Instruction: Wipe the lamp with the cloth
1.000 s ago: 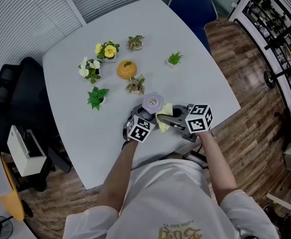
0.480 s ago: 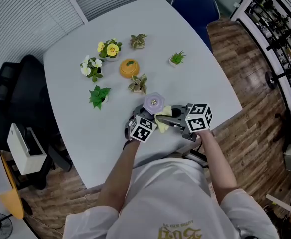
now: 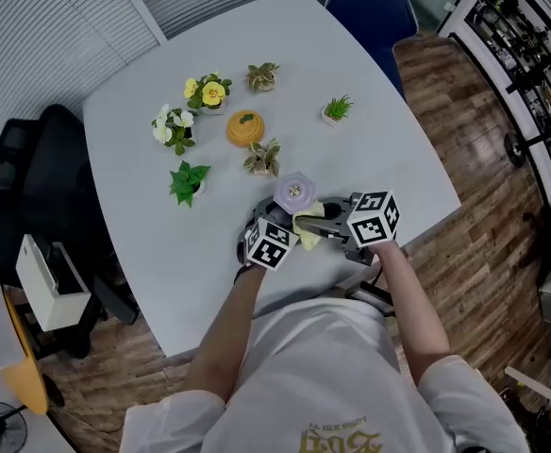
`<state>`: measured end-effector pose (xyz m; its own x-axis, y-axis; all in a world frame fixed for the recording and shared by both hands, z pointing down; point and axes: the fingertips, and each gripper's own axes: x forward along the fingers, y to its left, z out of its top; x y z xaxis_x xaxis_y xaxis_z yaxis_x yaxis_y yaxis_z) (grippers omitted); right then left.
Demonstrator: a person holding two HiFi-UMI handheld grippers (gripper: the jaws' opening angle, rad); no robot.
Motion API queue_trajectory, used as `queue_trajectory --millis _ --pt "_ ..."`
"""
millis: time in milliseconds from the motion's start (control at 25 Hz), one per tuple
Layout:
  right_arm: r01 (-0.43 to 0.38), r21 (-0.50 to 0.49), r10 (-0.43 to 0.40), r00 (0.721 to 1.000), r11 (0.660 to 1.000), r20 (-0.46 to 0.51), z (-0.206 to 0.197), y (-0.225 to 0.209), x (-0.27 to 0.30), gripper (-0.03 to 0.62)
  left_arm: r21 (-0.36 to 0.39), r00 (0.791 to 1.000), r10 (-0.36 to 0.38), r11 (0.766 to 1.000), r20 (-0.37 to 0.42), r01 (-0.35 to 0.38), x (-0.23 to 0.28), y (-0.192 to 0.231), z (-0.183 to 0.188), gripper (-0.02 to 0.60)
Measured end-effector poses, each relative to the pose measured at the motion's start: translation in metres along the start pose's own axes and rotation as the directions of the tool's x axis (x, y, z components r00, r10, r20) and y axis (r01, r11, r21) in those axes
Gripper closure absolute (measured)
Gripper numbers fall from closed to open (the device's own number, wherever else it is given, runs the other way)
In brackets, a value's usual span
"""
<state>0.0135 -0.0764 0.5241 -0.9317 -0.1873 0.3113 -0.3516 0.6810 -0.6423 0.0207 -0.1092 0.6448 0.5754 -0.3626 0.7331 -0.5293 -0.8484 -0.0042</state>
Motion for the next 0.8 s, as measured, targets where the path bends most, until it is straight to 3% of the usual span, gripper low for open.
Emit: queue_trajectory --millis 120,320,800 --pt "-0.014 0.006 0.014 1.0 1.0 0.001 0.001 0.003 -0.002 0.543 -0.001 1.0 -0.001 1.0 0.001 0.001 0.0 0.0 0.0 0.276" --pt "-0.12 0.031 0.117 0.991 0.992 0.064 0.012 0.021 0.0 0.543 -0.001 1.0 -0.001 1.0 -0.003 0.001 0.0 0.0 0.0 0.276" --pt "-0.022 0.002 0.022 0.999 1.0 -0.034 -0.007 -0.001 0.0 0.543 0.001 1.0 -0.001 1.0 0.0 0.001 0.0 -0.001 0.0 0.276"
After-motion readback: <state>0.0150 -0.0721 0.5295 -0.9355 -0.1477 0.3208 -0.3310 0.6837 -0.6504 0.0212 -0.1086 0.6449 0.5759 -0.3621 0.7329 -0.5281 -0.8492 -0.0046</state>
